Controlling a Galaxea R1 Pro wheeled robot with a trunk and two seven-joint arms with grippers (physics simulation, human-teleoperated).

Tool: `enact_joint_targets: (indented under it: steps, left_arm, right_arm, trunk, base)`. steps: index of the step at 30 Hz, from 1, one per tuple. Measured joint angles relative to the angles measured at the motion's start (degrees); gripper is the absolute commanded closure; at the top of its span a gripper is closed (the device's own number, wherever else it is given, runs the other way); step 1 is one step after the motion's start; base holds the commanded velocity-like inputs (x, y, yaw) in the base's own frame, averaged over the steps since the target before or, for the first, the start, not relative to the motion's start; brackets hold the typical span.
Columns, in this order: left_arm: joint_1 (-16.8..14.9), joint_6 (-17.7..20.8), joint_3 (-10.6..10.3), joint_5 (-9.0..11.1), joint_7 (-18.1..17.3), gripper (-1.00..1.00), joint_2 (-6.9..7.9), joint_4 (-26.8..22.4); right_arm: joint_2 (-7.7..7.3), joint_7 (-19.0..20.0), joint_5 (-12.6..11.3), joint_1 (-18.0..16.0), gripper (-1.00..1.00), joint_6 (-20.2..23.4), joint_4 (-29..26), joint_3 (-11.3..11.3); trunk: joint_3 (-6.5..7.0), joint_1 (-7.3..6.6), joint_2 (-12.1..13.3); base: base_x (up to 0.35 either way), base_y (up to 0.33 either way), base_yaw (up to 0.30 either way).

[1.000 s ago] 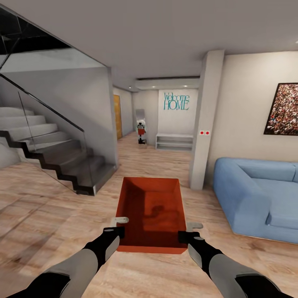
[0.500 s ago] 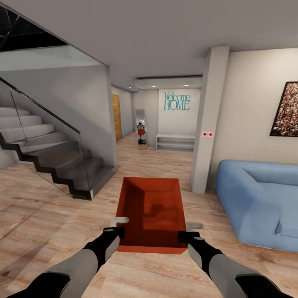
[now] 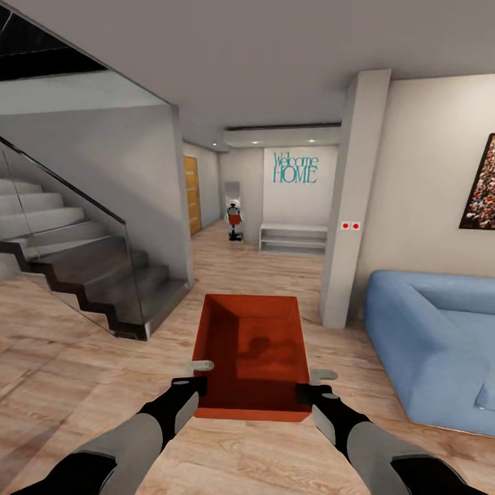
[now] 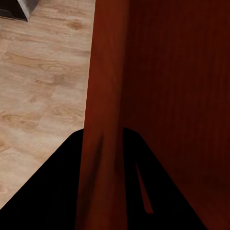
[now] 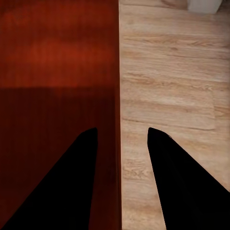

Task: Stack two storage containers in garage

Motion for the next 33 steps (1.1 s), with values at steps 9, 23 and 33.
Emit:
enact_joint_targets:
  steps: [9, 23, 33]
  left_arm:
    - [0.0, -0.1, -0.1, 0.1, 0.0, 1.00, 0.00, 0.0]
    - [0.0, -0.2, -0.1, 0.2, 0.0, 1.00, 0.00, 0.0]
    - [0.0, -0.1, -0.2, 0.3, 0.1, 1.00, 0.01, 0.0]
  right_arm:
    - [0.00, 0.0, 0.1, 0.0, 1.00, -0.1, 0.0, 0.0]
    - [0.00, 0.0, 0.1, 0.0, 1.00, 0.0, -0.1, 0.0]
    - [0.00, 0.0, 0.1, 0.0, 1.00, 0.1, -0.1, 0.0]
  trunk:
    - [0.00, 0.00, 0.0]
    - [0.00, 0.00, 0.0]
    - [0.00, 0.00, 0.0]
  base:
    - [0.322, 0.000, 0.000]
    - [0.322, 0.000, 0.000]
    - [0.322, 0.000, 0.000]
